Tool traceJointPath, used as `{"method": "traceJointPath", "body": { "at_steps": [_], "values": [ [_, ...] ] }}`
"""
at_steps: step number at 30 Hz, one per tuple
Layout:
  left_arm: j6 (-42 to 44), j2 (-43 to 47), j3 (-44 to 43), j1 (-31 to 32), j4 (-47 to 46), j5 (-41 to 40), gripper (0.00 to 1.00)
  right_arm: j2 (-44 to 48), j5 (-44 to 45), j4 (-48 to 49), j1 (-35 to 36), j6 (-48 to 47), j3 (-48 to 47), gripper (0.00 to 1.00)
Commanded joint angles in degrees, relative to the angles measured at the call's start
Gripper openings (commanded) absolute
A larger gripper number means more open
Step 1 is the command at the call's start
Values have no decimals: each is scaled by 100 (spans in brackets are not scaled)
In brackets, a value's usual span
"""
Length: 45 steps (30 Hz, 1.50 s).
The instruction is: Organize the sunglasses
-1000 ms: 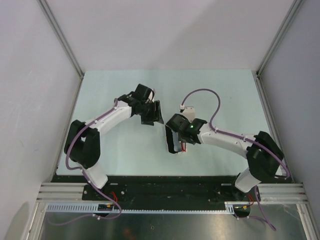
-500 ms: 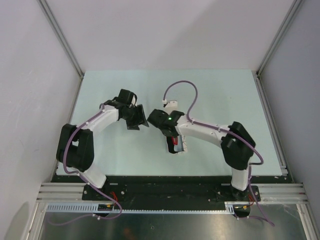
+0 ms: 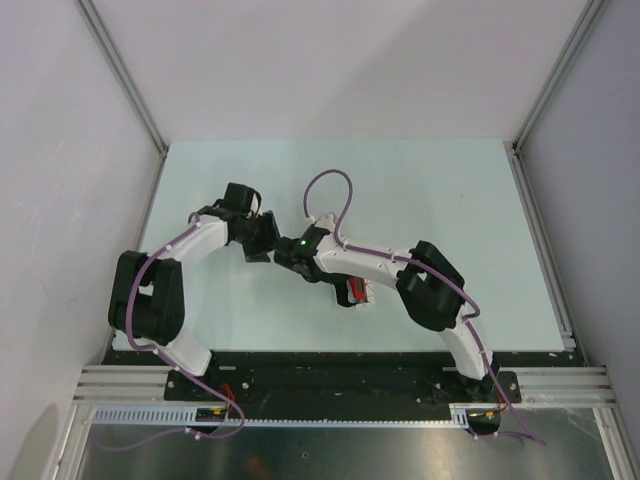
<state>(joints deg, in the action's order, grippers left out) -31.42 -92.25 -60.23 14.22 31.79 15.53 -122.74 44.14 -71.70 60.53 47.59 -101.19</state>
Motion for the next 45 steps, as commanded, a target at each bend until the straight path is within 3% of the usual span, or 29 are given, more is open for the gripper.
{"method": "traceJointPath", "body": {
  "at_steps": [1, 23, 45],
  "values": [
    [145, 154, 81, -103, -244, 222, 60, -83, 288, -625, 37, 233, -349, 0],
    [189, -153, 125, -130, -428, 521, 58, -971, 437, -1486, -50, 531, -1105, 0],
    [171, -136, 178, -165, -498, 618, 58, -532, 262, -1522, -24, 734, -482, 0]
  ]
}}
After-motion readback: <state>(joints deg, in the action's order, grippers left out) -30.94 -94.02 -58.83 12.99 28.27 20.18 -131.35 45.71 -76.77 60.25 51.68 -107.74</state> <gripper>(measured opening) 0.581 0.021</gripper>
